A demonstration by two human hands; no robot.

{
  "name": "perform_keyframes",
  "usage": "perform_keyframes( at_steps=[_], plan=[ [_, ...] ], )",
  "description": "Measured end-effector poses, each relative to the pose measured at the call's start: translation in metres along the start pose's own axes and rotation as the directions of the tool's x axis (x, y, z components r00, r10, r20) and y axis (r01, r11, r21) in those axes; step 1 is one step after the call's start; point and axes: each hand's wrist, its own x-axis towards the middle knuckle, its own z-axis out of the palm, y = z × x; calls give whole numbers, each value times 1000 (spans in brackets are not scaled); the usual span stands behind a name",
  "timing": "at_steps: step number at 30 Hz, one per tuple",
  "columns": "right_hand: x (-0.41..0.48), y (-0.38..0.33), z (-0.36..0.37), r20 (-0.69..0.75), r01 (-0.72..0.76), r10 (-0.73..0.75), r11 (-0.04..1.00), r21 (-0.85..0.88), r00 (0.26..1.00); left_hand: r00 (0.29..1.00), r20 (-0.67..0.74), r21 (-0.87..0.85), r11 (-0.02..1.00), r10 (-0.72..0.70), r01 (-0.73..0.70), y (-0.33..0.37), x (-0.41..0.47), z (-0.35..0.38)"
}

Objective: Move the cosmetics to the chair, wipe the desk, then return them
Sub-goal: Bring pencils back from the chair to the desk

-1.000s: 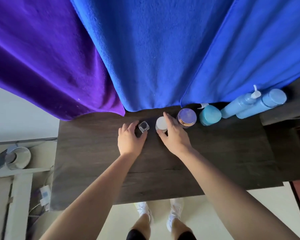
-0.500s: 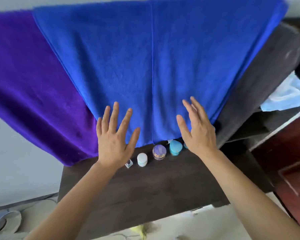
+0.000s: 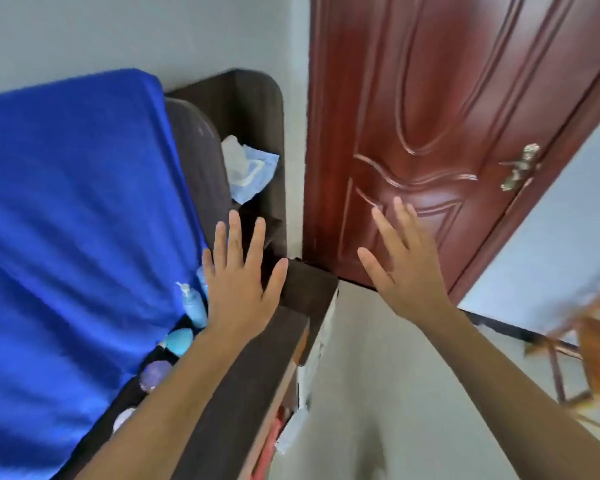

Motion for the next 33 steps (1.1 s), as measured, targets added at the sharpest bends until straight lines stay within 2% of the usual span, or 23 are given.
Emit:
perform_keyframes(
  at_steps=[3,6,13,21,26,33],
  plan=[
    [-42,48,-62,-88,-144,136,986,-89,987,980,62,-100,978,188,-182,80,13,28],
    [-87,95,-122,-181,-285,258,949,-138,949,925,78,-192,917,371,-351,168,16,48],
    [-199,217,-225,-250,-531,479,818,-221,842,806,123,-317,792,579,-521,368,-11,111],
    [-300,370,-323,-247,-697,652,675,-242,717,679,245,-427,706,692,-565,585,-47,187],
    [-327,462,-348,-235,-776,742,577,-254,628,644,291,-452,695,708,-560,666,-50,242],
    [-342,598,-334,-132,-838,844,474,-271,520,594,403,-468,714,697,-521,760,-29,358]
  ],
)
